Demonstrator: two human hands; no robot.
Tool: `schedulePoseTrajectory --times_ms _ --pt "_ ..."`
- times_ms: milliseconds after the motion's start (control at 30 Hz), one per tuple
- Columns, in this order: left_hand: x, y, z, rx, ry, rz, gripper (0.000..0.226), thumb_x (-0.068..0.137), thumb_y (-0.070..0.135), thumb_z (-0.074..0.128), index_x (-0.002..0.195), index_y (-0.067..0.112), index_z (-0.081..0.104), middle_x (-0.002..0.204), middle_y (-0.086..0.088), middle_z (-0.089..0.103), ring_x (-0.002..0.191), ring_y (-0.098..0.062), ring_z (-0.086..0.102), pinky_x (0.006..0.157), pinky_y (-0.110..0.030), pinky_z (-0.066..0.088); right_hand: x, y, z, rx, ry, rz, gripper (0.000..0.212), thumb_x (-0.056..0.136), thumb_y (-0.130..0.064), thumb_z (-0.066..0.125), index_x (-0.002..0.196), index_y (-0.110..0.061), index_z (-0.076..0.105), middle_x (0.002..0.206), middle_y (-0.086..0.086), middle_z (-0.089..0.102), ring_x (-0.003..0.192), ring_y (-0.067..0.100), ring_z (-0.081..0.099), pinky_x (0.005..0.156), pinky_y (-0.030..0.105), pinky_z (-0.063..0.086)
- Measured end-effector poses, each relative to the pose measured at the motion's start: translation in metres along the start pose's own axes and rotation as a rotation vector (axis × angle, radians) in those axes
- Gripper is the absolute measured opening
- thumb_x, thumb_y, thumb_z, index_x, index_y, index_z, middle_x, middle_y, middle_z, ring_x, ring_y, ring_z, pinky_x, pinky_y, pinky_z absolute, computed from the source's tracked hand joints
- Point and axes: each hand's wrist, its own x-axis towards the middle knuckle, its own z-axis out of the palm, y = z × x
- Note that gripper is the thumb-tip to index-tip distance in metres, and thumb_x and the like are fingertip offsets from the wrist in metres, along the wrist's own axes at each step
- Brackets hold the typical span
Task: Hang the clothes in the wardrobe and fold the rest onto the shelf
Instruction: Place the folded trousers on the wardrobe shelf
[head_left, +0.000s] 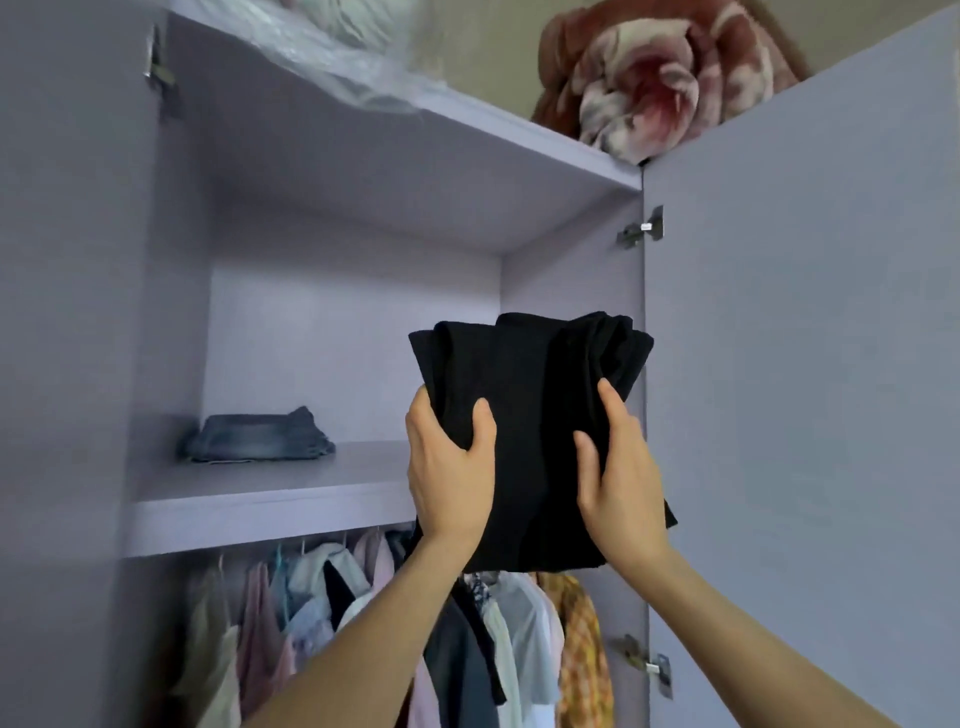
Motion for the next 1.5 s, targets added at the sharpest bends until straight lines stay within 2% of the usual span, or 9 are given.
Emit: schedulePoseTrajectory --times_ms 67,300,700,833,933,1000,1133,1333,1500 --pt "0.038 -0.026 0.002 0.001 0.029 0.033 0.06 0.087 0.051 0.049 0.137 0.022 0.034 0.137 0.002 0.047 0.119 -0.019 0.05 0.096 -0.03 0.041 0.021 0.009 0.046 0.085 0.015 0.001 0.05 0.096 -0.018 0.047 0.144 -0.014 0.031 0.116 0.013 0.057 0.099 0.023 0.054 0.077 0.027 0.041" --pt "0.158 -0.093 0.014 0.084 0.101 0.135 0.055 0.091 0.048 0.048 0.138 0.023 0.032 0.135 0.001 0.048 0.114 -0.019 0.052 0.095 -0.037 0.046 0.094 0.026 0.183 0.231 0.03 -0.075 0.051 0.098 -0.02 0.043 0.146 -0.017 0.027 0.127 0.009 0.053 0.108 0.023 0.052 0.086 0.03 0.041" --pt "0.313 -0.237 0.047 0.269 0.088 -0.04 0.057 0.095 0.048 0.043 0.138 0.014 0.03 0.13 -0.01 0.05 0.112 -0.026 0.052 0.096 -0.043 0.045 0.171 0.096 0.394 0.433 -0.157 0.02 0.048 0.1 -0.023 0.038 0.146 -0.019 0.026 0.137 0.006 0.047 0.12 0.022 0.049 0.094 0.023 0.034" --pt "0.355 -0.287 0.052 0.526 -0.042 -0.397 0.078 0.093 0.056 0.039 0.15 0.016 0.004 0.152 -0.019 0.02 0.135 -0.037 0.029 0.111 -0.047 0.028 0.185 0.135 0.46 0.51 -0.507 0.25 0.05 0.1 -0.02 0.038 0.146 -0.016 0.02 0.137 0.015 0.044 0.119 0.03 0.048 0.1 0.033 0.038" --pt "0.356 -0.316 0.047 0.992 -0.275 -0.49 0.084 0.09 0.066 0.03 0.149 0.023 -0.011 0.158 -0.012 -0.01 0.144 -0.035 -0.004 0.117 -0.05 0.004 0.179 0.175 0.491 0.016 -0.898 0.32 0.051 0.099 -0.027 0.036 0.146 -0.019 0.02 0.146 0.014 0.026 0.129 0.032 0.035 0.108 0.045 0.031" --pt "0.344 -0.331 0.045 1.17 -0.528 -0.464 0.079 0.09 0.068 0.026 0.15 0.026 -0.005 0.158 -0.008 -0.011 0.145 -0.032 -0.01 0.117 -0.048 -0.002 0.169 0.19 0.498 -0.139 -1.028 0.135 0.051 0.1 -0.038 0.032 0.147 -0.026 0.02 0.153 0.009 0.016 0.136 0.031 0.025 0.11 0.048 0.024" --pt "0.318 -0.344 0.039 1.221 -0.835 -0.625 0.088 0.084 0.075 0.033 0.15 0.03 -0.004 0.157 -0.005 -0.018 0.145 -0.027 -0.01 0.116 -0.045 0.001 0.141 0.186 0.502 0.139 -1.337 -0.305 0.055 0.098 -0.052 0.026 0.148 -0.033 0.018 0.157 0.003 0.017 0.143 0.023 0.019 0.117 0.039 0.016" --pt "0.313 -0.35 0.054 1.795 -0.898 -0.405 0.078 0.09 0.07 0.008 0.151 0.023 -0.002 0.159 -0.002 -0.011 0.144 -0.026 -0.014 0.114 -0.056 -0.004 0.12 0.186 0.497 -0.014 -1.431 -0.345 0.063 0.098 -0.056 0.014 0.151 -0.024 0.003 0.159 0.003 0.004 0.145 0.026 0.002 0.118 0.044 0.006" --pt "0.304 -0.338 0.062 1.978 -0.817 -0.487 0.077 0.088 0.071 0.004 0.15 0.027 -0.005 0.159 -0.004 -0.009 0.143 -0.03 -0.018 0.11 -0.064 -0.01 0.119 0.186 0.471 -0.154 -1.489 -0.397 0.065 0.099 -0.051 0.022 0.149 -0.024 -0.009 0.158 0.002 -0.007 0.144 0.031 -0.009 0.117 0.049 0.002"
